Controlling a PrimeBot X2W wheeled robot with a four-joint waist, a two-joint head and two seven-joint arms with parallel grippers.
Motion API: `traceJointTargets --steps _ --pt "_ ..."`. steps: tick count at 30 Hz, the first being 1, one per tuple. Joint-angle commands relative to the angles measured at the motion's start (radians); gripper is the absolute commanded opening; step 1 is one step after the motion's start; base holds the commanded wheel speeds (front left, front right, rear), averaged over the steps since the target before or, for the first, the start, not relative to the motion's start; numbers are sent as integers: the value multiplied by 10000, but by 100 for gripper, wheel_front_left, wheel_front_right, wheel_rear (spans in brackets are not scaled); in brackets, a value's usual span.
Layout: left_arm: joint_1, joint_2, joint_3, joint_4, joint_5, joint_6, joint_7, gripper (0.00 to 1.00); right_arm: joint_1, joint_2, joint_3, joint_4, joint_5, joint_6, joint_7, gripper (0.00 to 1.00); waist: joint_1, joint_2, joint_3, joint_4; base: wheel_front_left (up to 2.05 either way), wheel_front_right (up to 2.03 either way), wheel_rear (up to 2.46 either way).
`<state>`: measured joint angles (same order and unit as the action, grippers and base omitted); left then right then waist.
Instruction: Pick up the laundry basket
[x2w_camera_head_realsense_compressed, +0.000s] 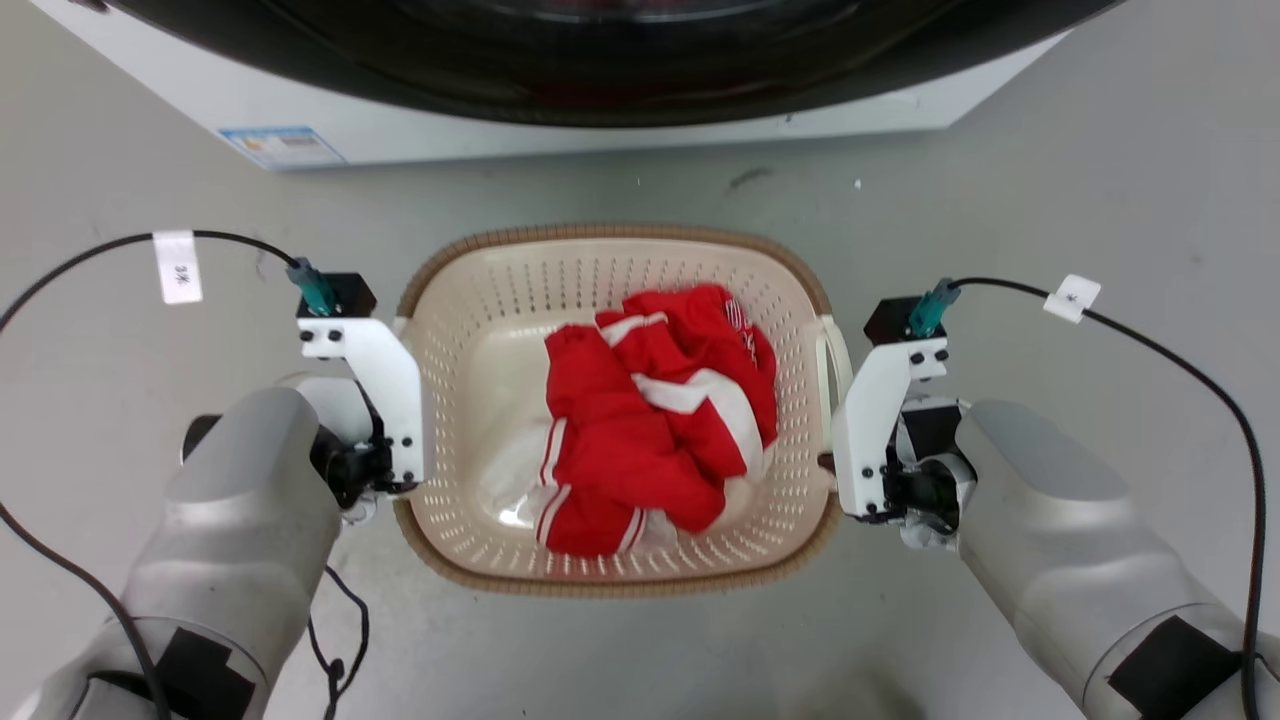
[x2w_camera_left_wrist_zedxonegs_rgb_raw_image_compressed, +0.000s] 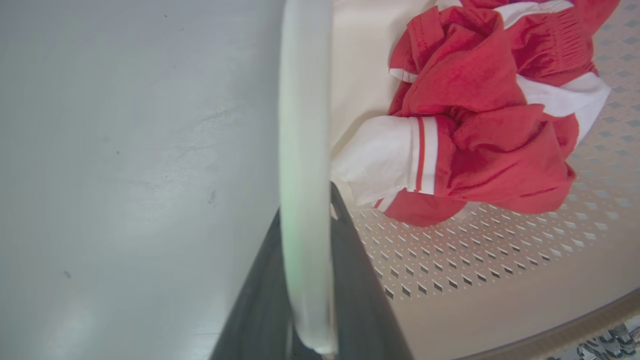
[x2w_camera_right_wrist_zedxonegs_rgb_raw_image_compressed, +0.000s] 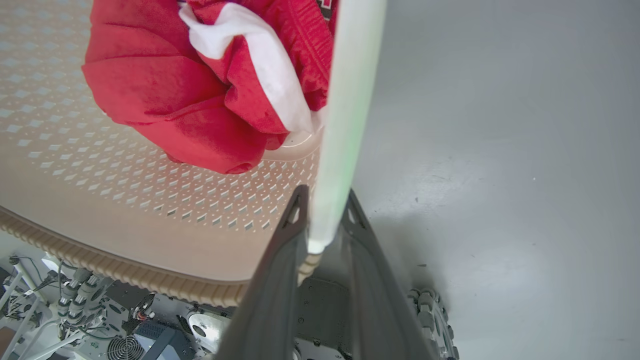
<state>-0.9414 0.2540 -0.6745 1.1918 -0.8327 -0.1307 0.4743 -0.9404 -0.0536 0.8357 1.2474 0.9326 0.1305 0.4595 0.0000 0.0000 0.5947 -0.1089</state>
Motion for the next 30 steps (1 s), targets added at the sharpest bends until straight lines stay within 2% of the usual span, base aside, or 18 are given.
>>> traceJointTargets --steps 1,13,30 --pt "172 -113 -109 -102 -110 3 210 0 188 62 94 43 81 4 240 0 0 0 -685 41 0 0 0" --pt "959 -402 -505 -230 -1207 -21 1957 0 794 102 259 301 569 16 1655 0 0 0 -2726 188 0 0 0" --pt "2001 -733 -900 -33 -2028 -52 2950 0 1872 50 -152 368 406 18 2860 0 0 0 -4799 207 0 0 0"
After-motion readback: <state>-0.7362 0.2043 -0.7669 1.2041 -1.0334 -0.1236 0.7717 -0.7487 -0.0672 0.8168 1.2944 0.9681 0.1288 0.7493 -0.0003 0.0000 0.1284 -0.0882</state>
